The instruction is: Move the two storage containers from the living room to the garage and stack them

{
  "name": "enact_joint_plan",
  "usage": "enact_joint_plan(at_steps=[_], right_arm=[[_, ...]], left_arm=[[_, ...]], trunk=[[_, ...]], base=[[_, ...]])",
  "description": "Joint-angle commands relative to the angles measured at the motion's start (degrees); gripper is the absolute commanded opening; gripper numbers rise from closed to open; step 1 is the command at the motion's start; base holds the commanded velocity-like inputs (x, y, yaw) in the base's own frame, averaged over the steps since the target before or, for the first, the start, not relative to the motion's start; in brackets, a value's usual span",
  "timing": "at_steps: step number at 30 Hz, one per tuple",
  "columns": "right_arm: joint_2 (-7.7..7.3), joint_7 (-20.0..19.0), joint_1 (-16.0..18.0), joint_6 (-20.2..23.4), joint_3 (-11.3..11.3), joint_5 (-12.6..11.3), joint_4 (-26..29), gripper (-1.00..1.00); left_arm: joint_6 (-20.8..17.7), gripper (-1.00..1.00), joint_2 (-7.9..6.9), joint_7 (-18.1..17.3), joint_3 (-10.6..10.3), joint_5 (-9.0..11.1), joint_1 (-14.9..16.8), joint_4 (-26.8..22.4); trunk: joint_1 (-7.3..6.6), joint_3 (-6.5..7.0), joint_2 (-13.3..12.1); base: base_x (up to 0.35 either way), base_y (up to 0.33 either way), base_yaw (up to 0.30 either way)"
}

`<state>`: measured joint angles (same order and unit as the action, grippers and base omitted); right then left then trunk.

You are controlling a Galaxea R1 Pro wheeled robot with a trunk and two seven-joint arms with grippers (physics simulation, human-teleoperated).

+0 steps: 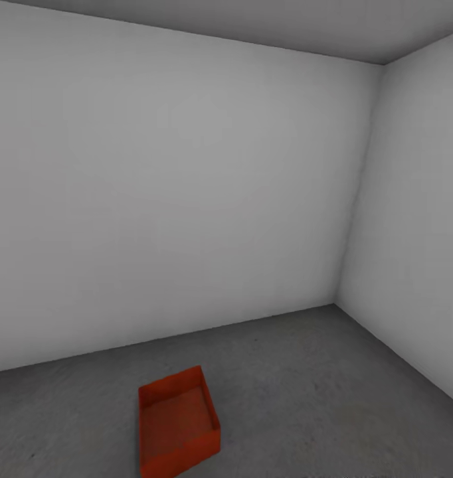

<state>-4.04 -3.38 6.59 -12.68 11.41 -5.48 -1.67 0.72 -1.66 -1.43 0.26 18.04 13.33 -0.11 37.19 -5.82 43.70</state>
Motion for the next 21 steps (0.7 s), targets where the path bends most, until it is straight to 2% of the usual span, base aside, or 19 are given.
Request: enact_joint_plan(at_steps=[1,9,14,21], right_arm=[[0.0,-0.3,0.1,-0.3,0.4,-0.6,-0.2,1.0],[-0.08,-0.3,0.1,0.0,0.4,-0.6,-0.2,1.0],[-0.17,-0.3,0.1,-0.1,0.4,-0.6,-0.2,1.0],[-0.22,-0.3,0.1,-0.2,0.4,-0.6,-0.2,1.0]], left_arm=[[0.1,1.0,0.0,-0.2,0.0,0.3,0.0,0.0],[-0.3,1.0,0.11,-0.7,0.0,0.1,0.0,0.1],[-0.7,1.0,1.81,-0.8,-0.4,-0.7,0.0,0.1],[-0.8,1.0,1.99,-0.9,-0.4,-2.0,0.0,0.1]], trunk=[[0.01,-0.02,0.1],[0.01,0.43,0.1],[0.01,0.68,0.1],[0.01,1.02,0.1]], base=[[0.0,0.0,-0.225],[0.0,0.0,-0.24],[0.0,0.0,-0.253],[0.0,0.0,-0.254]])
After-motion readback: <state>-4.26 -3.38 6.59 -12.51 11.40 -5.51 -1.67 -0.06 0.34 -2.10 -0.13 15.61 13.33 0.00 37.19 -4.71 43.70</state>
